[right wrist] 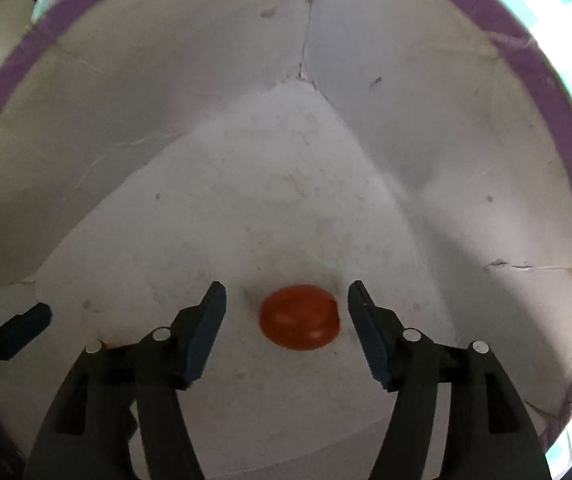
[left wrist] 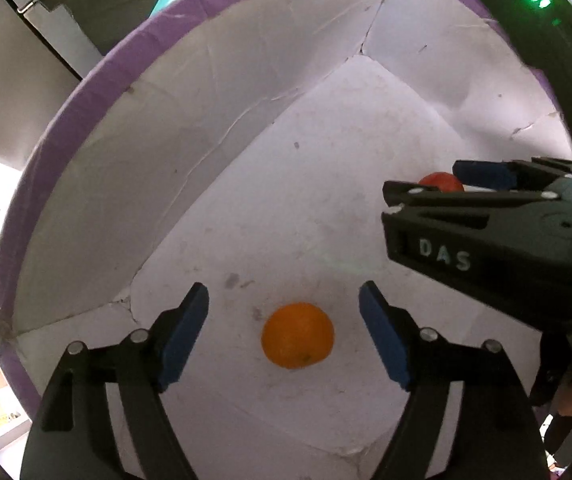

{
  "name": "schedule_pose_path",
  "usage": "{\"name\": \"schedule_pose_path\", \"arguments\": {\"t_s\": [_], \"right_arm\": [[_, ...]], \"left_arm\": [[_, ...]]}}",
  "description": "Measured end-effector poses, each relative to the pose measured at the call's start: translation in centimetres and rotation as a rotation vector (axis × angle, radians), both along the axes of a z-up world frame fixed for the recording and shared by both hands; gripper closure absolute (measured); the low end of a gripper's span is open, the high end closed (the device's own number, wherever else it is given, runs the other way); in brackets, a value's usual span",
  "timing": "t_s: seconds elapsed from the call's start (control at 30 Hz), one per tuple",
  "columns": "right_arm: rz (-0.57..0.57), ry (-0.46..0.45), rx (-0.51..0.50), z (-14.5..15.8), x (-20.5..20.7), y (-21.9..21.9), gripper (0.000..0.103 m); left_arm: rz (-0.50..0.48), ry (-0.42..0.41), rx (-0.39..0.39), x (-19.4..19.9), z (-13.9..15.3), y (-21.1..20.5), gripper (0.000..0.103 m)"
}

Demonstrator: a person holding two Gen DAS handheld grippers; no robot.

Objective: Organize fruits
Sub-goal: 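Carry both fruits into the white box and open both tools to release, then move both tools back over the fruits on the checked cloth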

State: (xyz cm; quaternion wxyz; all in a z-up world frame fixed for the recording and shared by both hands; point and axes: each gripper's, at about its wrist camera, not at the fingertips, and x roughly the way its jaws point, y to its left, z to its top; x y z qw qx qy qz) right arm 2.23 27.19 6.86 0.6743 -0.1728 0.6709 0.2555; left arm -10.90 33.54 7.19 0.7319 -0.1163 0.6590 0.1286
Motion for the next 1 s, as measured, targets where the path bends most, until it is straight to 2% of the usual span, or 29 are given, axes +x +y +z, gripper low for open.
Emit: {"name": "schedule_pose_path", "arguments": {"t_s": [0.07,0.13,0.2,0.27,0.33,0.37,0.4,0.43,0.47,0.5,0.53,0.57,0.63,0.7,0.73,0.77,0.83,0.93,0.97,1.0], "right_arm": [[-0.038,-0.022,0.034,1.4,0.0,-0.9,0.039],[-0.083,-0.037,0.094,3.2,0.5,-2.6,0.036],[-0.145,-0.061,0.206,5.6,0.5,-5.0,0.034],[-0.192,-0.099,0.358,8.4,0.2,-8.2,0.034],[-0.221,-0.145,0.482,10.8,-0.1,-11.2,0.033],[-0.243,-0.187,0.551,12.4,-0.1,-14.0,0.033],[-0.266,-0.233,0.598,13.7,0.0,-16.1,0.032],[-0.287,-0.273,0.619,14.6,1.1,-17.4,0.030],[-0.329,-0.347,0.641,15.8,0.1,-20.7,0.027],[-0.375,-0.417,0.639,16.3,-0.4,-23.5,0.023],[-0.402,-0.450,0.629,16.1,0.0,-24.5,0.020],[-0.446,-0.482,0.603,15.8,0.0,-27.5,0.020],[-0.514,-0.473,0.536,13.7,-0.7,-31.9,0.019],[-0.606,-0.406,0.436,10.6,-1.4,-36.0,0.019],[-0.647,-0.383,0.394,8.9,-1.9,-36.9,0.019],[-0.687,-0.364,0.353,7.9,-2.5,-39.0,0.019],[-0.728,-0.348,0.294,5.3,-2.9,-40.1,0.019],[-0.760,-0.330,0.220,2.8,-2.9,-42.7,0.019],[-0.767,-0.325,0.211,2.0,-2.7,-43.2,0.019],[-0.774,-0.319,0.202,1.4,-2.5,-43.9,0.019]], "left_arm": [[0.007,-0.027,-0.001,-0.1,0.8,-0.2,0.025],[0.024,-0.092,0.005,-0.5,2.4,0.0,0.025],[0.041,-0.164,0.010,-1.2,4.0,0.0,0.025],[0.077,-0.251,0.047,-2.1,5.8,0.3,0.025],[0.143,-0.391,0.127,-3.3,9.0,-0.5,0.025],[0.159,-0.449,0.154,-3.4,10.2,-1.2,0.024],[0.169,-0.524,0.188,-4.0,12.0,-2.1,0.018],[0.169,-0.572,0.211,-4.3,12.8,-3.0,0.013],[0.158,-0.660,0.259,-4.6,14.6,-5.5,0.004],[0.143,-0.724,0.290,-4.6,15.6,-7.0,0.002],[0.107,-0.815,0.317,-4.7,17.3,-9.5,0.002],[0.073,-0.863,0.316,-2.5,17.7,-10.4,0.002],[-0.022,-0.943,0.277,-2.2,18.3,-14.3,0.002],[-0.163,-0.953,0.171,-0.5,18.9,-19.3,0.001],[-0.241,-0.924,0.100,0.4,18.5,-22.5,0.001],[-0.295,-0.899,0.065,0.7,17.9,-24.6,0.002],[-0.437,-0.825,0.005,0.4,15.5,-28.6,0.002],[-0.627,-0.628,-0.054,2.0,9.7,-33.9,0.002],[-0.651,-0.587,-0.049,1.4,8.5,-33.9,0.002],[-0.666,-0.546,-0.041,2.5,6.1,-33.7,0.002]]}}
